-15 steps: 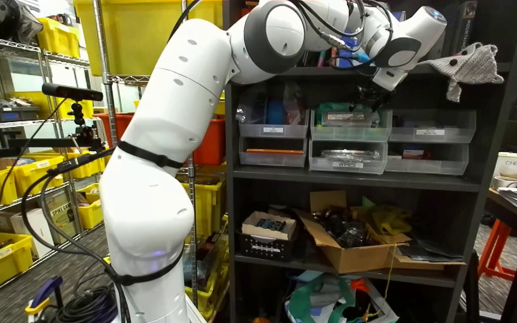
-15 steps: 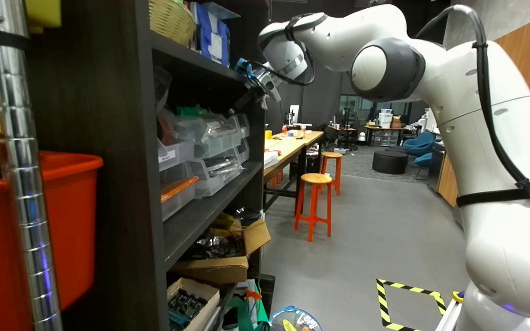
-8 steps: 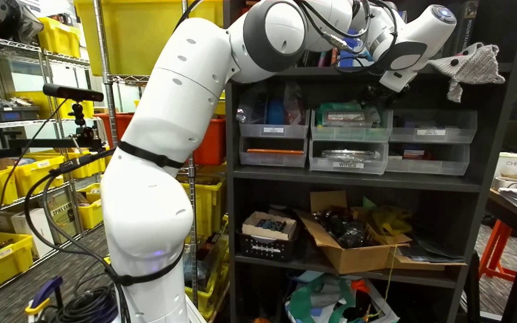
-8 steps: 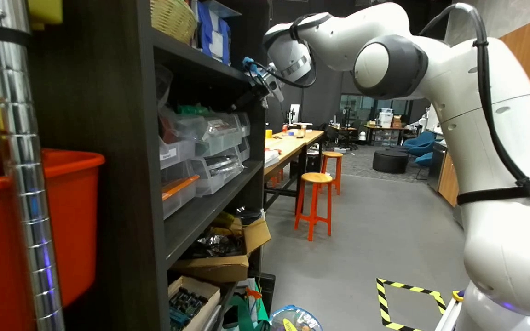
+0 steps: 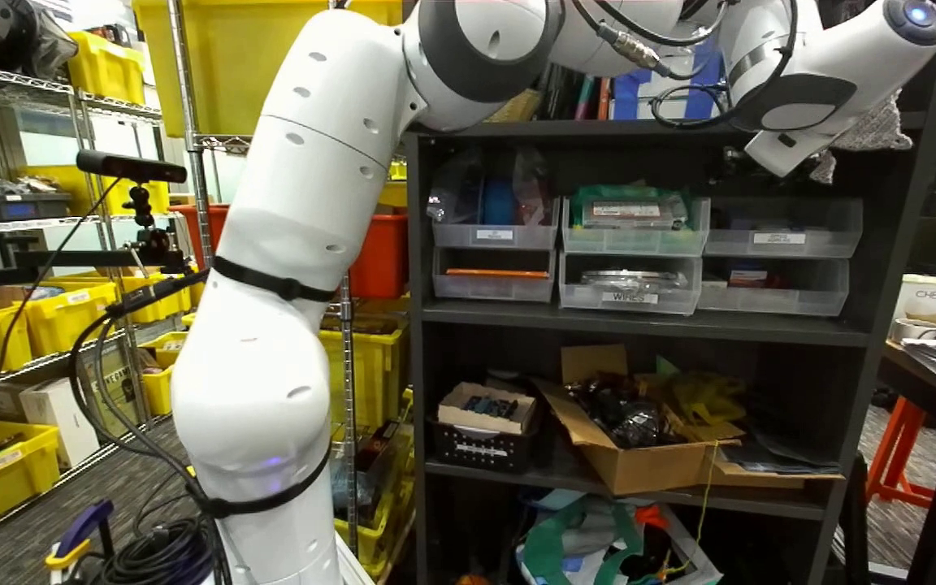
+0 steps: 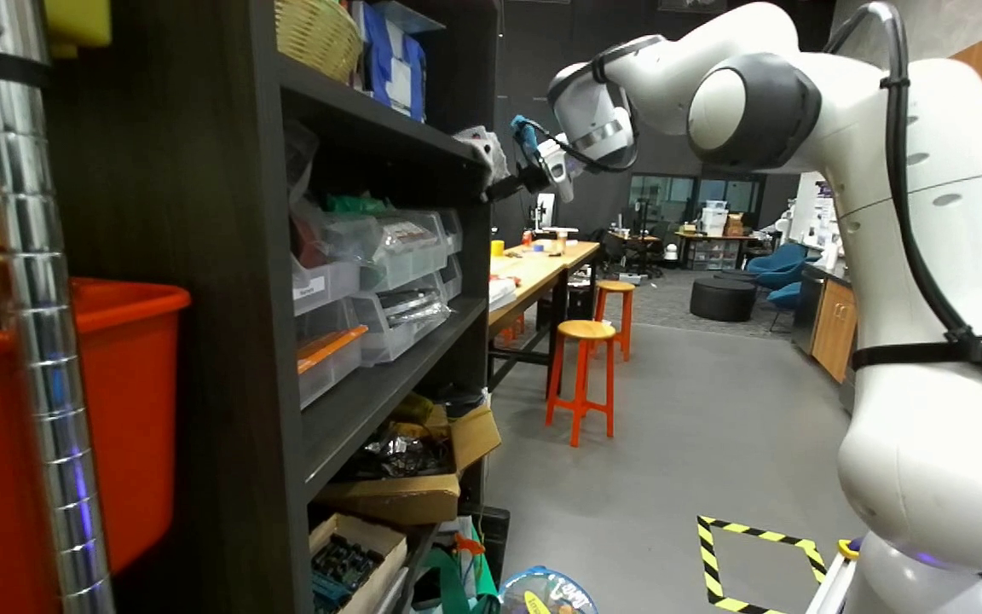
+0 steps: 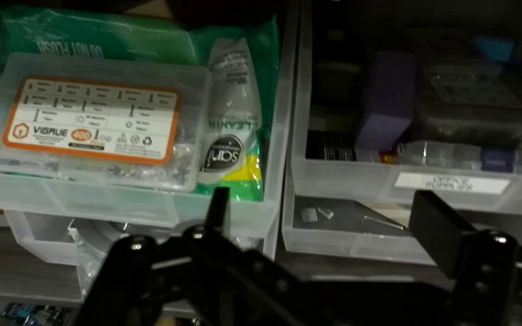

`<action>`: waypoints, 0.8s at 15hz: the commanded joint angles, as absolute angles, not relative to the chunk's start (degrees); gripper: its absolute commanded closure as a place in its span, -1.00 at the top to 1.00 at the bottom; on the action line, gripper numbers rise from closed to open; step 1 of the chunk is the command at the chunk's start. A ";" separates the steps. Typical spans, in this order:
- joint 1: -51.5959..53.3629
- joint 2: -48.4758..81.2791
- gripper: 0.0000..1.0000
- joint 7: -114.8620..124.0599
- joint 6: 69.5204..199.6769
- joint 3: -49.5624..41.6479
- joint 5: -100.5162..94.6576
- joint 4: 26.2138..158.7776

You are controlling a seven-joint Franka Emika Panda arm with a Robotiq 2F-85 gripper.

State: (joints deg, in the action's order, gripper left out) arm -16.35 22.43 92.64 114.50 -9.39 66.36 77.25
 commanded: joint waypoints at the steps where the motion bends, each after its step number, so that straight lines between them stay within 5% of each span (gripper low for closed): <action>1: -18.31 20.56 1.00 94.41 108.74 -11.06 63.56 80.98; 12: -12.57 18.55 1.00 111.21 107.27 -15.20 29.01 84.00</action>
